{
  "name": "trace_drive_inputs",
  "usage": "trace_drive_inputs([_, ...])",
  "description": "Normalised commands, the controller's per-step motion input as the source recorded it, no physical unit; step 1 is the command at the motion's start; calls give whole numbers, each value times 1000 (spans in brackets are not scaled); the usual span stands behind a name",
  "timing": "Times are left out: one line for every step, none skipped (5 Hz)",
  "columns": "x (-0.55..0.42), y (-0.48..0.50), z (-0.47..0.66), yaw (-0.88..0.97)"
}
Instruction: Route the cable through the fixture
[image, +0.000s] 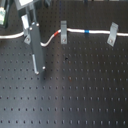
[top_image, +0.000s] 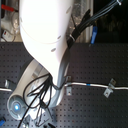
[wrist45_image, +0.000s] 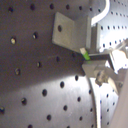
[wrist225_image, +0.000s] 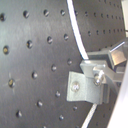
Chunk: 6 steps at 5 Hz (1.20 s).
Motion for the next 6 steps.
trace_drive_inputs([15, -194, -49, 371])
trace_drive_inputs([-19, -174, -75, 388])
trace_drive_inputs([-42, -227, -86, 417])
trace_drive_inputs([-77, -268, -73, 426])
trace_drive_inputs([-103, -263, -71, 420])
trace_drive_inputs([-78, -215, -128, 477])
